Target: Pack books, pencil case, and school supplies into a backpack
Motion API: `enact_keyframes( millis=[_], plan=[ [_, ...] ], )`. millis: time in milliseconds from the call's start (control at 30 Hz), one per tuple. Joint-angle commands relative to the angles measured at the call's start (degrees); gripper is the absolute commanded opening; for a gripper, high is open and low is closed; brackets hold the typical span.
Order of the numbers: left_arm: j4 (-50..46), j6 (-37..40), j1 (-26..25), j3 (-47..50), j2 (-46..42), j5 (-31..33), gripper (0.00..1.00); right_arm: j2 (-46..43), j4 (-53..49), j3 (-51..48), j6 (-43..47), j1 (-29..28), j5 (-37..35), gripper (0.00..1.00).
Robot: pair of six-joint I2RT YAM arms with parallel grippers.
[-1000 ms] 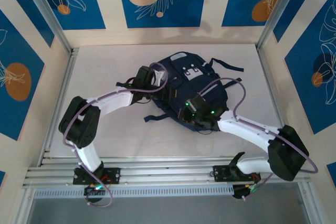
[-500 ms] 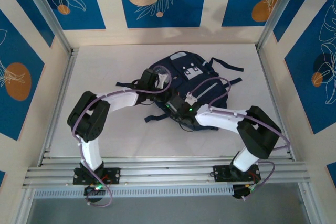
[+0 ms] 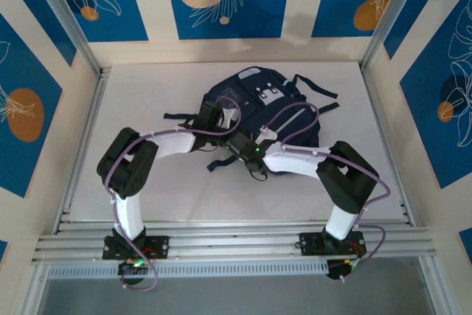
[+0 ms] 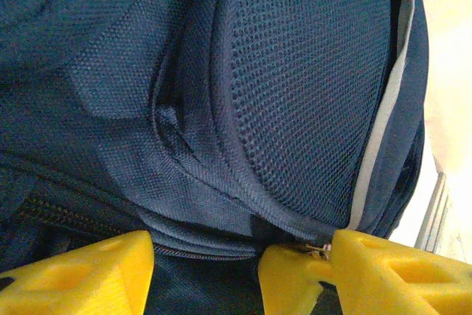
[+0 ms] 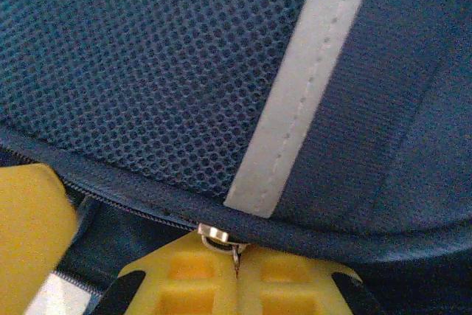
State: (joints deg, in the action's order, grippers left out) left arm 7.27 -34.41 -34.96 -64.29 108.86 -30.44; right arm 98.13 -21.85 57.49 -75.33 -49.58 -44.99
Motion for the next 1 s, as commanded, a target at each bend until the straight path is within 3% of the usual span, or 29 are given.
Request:
enact_keyframes(
  millis=[0,133,167,267,333,467,633,967],
  plan=[
    [0.1,-0.2,-0.5,-3.0,1.9,-0.3,0.66,-3.9,5.5,-3.1,7.9,1.8,4.0,0.00],
    [0.7,-0.9,-0.5,-6.1,4.6,1.0,0.61,-8.6,7.9,-6.1,14.1,4.6,16.8,0.00],
    [0.3,-0.8,-0.5,-7.0,5.4,1.3,0.55,-9.6,6.7,-6.2,15.1,5.4,19.5,0.00],
    [-0.7,-0.1,-0.5,-7.9,6.8,2.5,0.16,-11.6,2.1,-5.6,18.4,7.4,27.0,0.00],
    [-1.4,0.6,-0.4,-7.7,6.8,3.7,0.00,-12.2,-2.7,-4.5,20.3,8.9,31.4,0.00],
    [-2.1,1.4,0.0,-6.6,5.9,4.5,0.00,-13.2,-12.1,-3.0,24.9,12.0,37.3,0.00],
    [-3.1,2.4,0.4,-5.7,4.7,4.9,0.00,-15.4,-21.6,-2.4,32.3,17.0,39.1,0.00],
    [-8.1,5.8,1.6,-5.4,3.3,6.2,0.00,-18.1,-34.2,2.4,47.9,27.5,30.3,0.00]
  ],
)
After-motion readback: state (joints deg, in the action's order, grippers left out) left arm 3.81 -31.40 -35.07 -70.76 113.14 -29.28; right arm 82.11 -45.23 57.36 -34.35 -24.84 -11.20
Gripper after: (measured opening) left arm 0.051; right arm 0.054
